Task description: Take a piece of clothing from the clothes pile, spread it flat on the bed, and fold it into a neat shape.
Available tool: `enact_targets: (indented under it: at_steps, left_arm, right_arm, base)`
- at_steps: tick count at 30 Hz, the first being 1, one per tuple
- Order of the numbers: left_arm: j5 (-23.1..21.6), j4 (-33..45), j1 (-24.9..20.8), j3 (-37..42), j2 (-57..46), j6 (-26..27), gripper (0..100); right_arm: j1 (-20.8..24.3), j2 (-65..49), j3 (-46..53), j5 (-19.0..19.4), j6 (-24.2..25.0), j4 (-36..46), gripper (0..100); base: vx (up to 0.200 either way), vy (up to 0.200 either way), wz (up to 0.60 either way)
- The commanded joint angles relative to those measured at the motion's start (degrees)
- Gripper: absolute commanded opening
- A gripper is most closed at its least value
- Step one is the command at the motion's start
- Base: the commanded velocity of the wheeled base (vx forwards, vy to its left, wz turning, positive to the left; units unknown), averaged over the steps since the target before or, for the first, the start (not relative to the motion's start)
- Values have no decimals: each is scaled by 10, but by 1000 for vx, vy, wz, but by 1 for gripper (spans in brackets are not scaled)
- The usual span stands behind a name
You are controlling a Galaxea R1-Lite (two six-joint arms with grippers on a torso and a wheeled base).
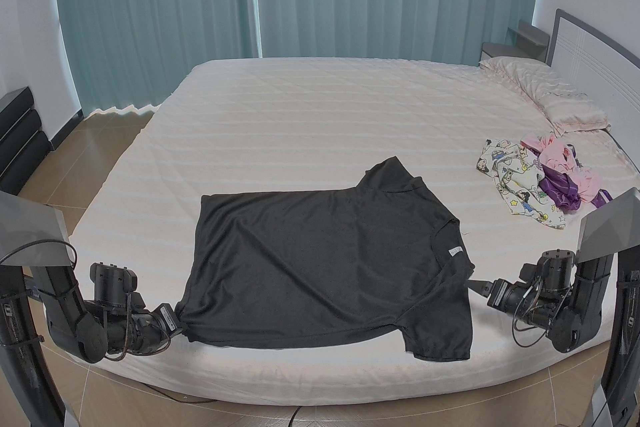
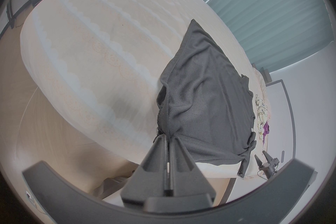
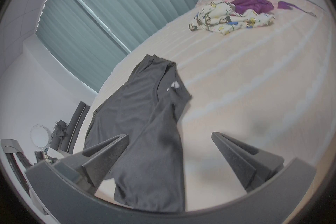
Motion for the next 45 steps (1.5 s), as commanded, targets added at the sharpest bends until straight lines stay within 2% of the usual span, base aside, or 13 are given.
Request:
enact_targets:
  at_steps: [1,8,16,29,30,40,45]
  left_arm:
    - [0,0,0,1,1,0,0]
    - [-1,0,0,1,1,0,0]
    - [-1,0,0,2,1,1,0]
    - [-1,-2,0,2,1,1,0]
    - [-1,-2,0,2,1,1,0]
    - [-1,-2,0,2,1,1,0]
    - [-2,-2,0,4,1,1,0]
  right_arm:
    - [27,-10,119,20,14,-35,100]
    - [68,6,177,20,10,-36,100]
    - [112,30,181,15,11,-36,100]
    - [116,50,161,9,10,-36,100]
    - [116,50,161,9,10,-36,0]
    - [105,42,177,-8,8,-36,0]
    - [88,-3,181,-9,8,-16,0]
  base:
    - [0,0,0]
    - [0,0,0]
    - [0,0,0]
    - [0,0,0]
    - [0,0,0]
    - [0,0,0]
    - [0,0,0]
